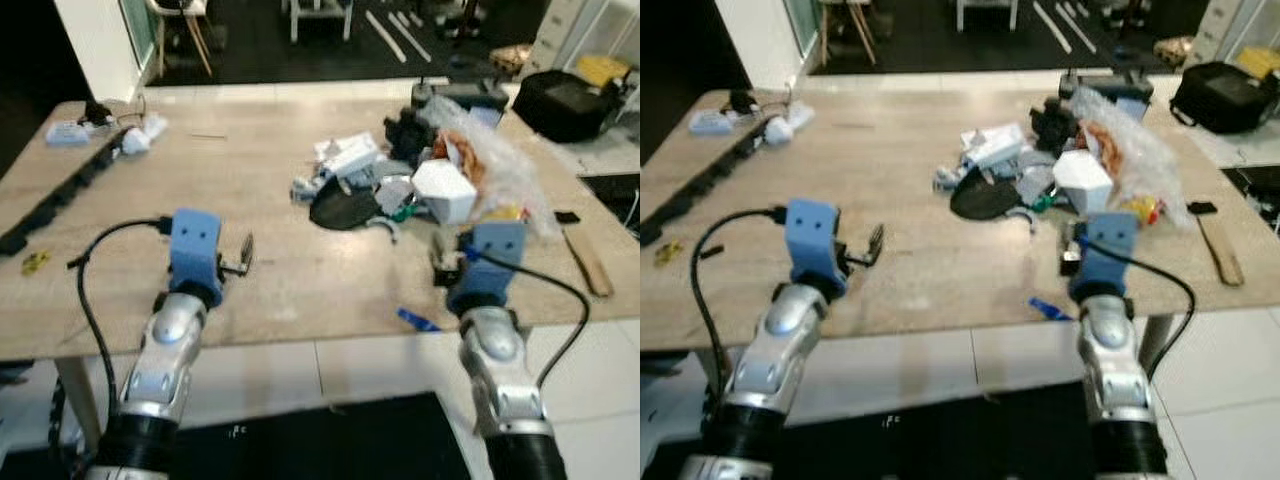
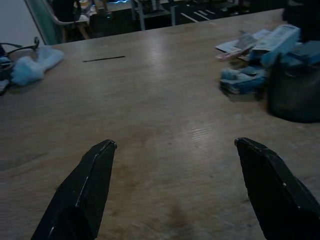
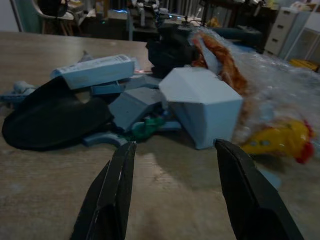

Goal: Picking trash to rubbish bin

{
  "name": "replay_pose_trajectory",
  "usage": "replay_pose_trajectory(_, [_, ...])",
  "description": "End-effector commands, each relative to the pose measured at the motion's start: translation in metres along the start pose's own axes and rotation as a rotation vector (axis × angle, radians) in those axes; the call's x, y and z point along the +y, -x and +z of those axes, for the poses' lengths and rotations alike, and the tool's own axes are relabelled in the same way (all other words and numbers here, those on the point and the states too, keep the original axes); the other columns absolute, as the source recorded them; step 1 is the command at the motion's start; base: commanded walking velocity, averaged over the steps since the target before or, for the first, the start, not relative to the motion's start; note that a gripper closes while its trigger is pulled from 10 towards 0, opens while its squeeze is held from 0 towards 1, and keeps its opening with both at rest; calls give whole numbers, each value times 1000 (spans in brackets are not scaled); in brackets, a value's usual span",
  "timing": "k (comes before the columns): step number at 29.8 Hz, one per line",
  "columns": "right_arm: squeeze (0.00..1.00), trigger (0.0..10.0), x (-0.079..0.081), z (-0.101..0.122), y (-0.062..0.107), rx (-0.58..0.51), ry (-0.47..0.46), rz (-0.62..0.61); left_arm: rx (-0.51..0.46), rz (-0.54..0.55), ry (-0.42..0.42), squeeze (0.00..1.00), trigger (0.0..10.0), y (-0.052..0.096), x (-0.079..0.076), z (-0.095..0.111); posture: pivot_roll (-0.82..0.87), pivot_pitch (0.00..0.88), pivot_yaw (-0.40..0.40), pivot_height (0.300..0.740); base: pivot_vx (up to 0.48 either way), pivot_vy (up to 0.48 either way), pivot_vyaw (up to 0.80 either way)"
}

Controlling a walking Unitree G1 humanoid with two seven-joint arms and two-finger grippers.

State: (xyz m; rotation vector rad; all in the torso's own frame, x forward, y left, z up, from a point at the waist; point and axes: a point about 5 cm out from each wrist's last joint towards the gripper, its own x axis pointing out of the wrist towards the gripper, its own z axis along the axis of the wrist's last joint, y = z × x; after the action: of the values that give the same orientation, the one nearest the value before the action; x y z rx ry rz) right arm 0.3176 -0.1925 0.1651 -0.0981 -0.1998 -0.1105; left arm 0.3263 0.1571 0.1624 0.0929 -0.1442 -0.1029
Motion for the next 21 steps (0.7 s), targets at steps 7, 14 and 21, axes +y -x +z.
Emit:
replay_pose_trajectory(7, [0,10000,-6,-15,1,84,-12,-7,26,-18,-11,0,10000,3,-2,-5,-72,115,16,740,290,0,0])
replay_pose_trajectory(14, [27,10000,-8,-20,0,109,-8,7,24,-14,-12,0,10000,4,-1,-5,-71,118,15,740,290,0,0])
replay_pose_trajectory(21, [376,10000,-6,-23,0,124,-23,27,26,-20,-13,0,10000,4,-1,-5,-69,115,19,740,290,0,0])
